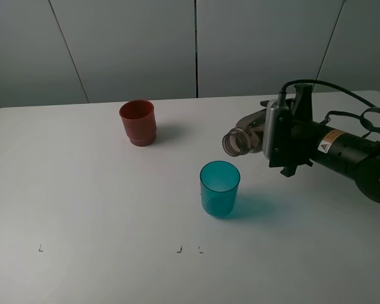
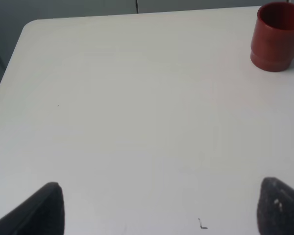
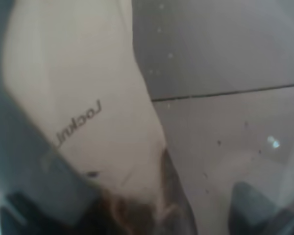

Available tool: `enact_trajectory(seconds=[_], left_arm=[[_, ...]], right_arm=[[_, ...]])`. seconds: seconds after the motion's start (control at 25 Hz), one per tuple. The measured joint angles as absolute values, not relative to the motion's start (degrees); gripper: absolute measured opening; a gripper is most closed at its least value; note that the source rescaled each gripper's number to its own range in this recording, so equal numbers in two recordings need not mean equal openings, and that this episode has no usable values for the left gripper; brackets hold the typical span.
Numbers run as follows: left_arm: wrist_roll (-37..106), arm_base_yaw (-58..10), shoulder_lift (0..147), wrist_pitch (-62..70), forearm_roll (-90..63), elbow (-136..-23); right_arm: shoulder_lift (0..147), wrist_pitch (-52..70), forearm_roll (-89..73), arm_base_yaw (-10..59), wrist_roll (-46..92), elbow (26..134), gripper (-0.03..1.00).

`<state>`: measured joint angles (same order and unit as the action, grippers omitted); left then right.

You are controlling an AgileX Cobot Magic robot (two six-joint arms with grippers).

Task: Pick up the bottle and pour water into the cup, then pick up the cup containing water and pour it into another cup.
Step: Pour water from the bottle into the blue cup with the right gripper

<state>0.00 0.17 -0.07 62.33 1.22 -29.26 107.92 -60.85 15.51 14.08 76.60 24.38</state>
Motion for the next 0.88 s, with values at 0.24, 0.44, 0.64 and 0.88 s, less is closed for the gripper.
enact_trajectory(seconds=[0.24, 0.44, 0.64, 0.88], left_arm=[[0.0, 0.17, -0.07, 62.33, 1.22, -29.26], [0.0, 0.17, -0.07, 62.33, 1.22, -29.26], [0.39, 0.17, -0.07, 62.33, 1.22, -29.26], [0.0, 0.17, -0.07, 62.33, 1.22, -29.26]], right_arm=[[107.92, -60.85, 14.85, 15.0, 76.6, 24.38, 0.0], [107.92, -60.85, 14.21, 15.71, 76.98, 24.38, 0.0], [107.92, -60.85, 13.58, 15.83, 79.09, 24.38, 0.0], [107.92, -60.85, 12.67, 15.83, 80.92, 24.38, 0.0]])
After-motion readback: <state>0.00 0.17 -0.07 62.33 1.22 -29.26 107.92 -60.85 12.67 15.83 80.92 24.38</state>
